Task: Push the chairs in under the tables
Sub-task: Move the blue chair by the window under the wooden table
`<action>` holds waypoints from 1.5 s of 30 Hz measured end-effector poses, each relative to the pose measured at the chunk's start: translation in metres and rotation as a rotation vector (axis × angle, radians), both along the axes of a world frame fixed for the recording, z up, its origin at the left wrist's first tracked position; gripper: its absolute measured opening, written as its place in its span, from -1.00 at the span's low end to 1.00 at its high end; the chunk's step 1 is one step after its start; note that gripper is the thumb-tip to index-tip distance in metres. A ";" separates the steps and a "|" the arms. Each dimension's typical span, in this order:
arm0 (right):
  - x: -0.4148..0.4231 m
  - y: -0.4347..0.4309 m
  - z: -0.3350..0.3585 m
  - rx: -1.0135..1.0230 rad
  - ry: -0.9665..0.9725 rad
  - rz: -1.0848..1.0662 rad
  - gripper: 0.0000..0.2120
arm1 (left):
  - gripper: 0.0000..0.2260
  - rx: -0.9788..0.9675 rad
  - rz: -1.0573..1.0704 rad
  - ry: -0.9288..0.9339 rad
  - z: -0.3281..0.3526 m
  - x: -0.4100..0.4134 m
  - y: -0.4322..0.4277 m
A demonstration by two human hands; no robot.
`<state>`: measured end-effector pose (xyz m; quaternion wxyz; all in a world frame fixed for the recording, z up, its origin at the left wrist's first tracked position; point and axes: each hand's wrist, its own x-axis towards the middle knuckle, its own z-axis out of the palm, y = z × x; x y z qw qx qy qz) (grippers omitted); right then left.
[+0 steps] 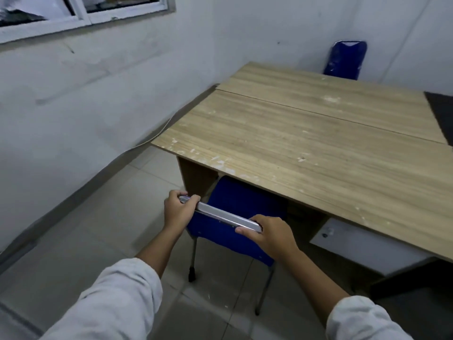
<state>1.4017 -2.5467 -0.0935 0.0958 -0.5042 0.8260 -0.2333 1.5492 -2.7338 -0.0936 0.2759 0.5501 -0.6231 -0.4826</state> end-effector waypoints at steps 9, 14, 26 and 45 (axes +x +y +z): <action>-0.007 -0.027 -0.002 -0.078 0.051 -0.198 -0.13 | -0.79 -0.023 -0.153 -0.028 0.002 -0.045 -0.047; -0.025 -0.042 -0.009 -0.130 0.061 -0.154 -0.16 | -0.79 -0.017 -0.175 -0.050 0.000 -0.060 -0.068; -0.092 -0.053 -0.005 -0.155 0.065 -0.126 -0.40 | -0.74 0.032 -0.161 -0.017 -0.005 -0.112 -0.078; -0.135 -0.067 -0.011 -0.199 0.073 -0.194 -0.44 | -0.76 0.009 -0.156 -0.024 -0.011 -0.149 -0.095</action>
